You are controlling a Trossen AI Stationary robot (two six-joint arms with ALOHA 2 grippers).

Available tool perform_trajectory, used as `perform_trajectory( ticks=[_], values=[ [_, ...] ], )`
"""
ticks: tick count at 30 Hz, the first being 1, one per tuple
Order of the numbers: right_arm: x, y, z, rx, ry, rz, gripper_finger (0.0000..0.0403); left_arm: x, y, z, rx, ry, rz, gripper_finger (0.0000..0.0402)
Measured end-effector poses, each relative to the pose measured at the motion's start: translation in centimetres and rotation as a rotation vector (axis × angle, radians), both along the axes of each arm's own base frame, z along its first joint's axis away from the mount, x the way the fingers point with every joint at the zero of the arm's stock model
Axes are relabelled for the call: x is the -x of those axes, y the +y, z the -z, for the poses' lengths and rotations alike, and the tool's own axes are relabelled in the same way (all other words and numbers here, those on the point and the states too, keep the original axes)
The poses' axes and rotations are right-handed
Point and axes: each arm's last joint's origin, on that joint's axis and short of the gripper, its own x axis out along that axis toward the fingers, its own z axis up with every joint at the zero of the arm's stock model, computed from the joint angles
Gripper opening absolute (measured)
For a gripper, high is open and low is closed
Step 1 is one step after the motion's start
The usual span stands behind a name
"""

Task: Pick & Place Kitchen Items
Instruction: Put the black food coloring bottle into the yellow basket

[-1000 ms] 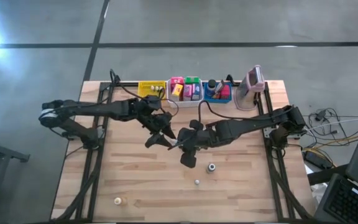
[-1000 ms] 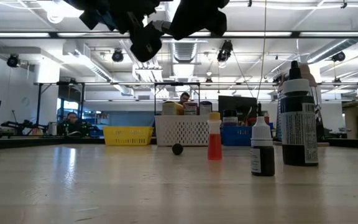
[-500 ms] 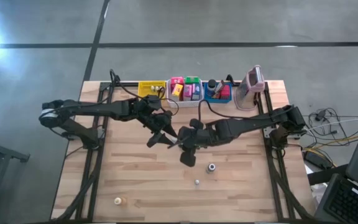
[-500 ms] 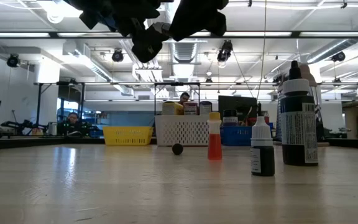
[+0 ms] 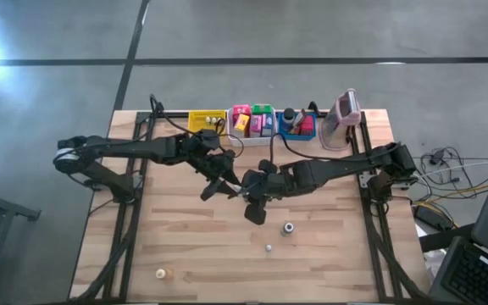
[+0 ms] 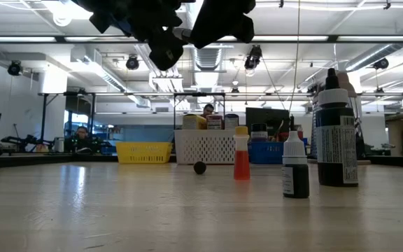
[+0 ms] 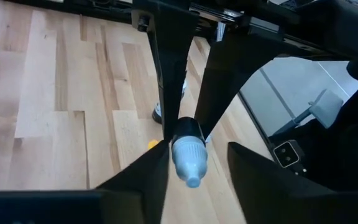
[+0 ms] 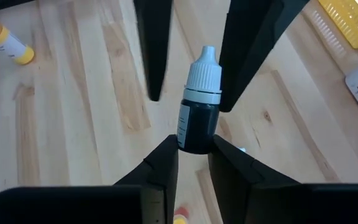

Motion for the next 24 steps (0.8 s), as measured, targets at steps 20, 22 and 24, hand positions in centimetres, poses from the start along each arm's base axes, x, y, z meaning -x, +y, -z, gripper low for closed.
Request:
perform_trajectory(
  ticks=[20,22,24],
  values=[
    [0.00,-0.09,0.01,-0.009,0.001,0.009,0.0109,0.09,0.13,0.15,0.005,0.019,-0.011,0.0079],
    [0.20,-0.12,0.03,-0.006,0.018,0.009,0.0129,0.26,0.34,0.34,0.013,0.044,-0.013,0.0079],
    [0.65,-0.25,-0.13,-0.002,0.042,0.011,0.0148,0.52,0.69,0.48,0.020,0.070,-0.025,0.0079]
  ],
)
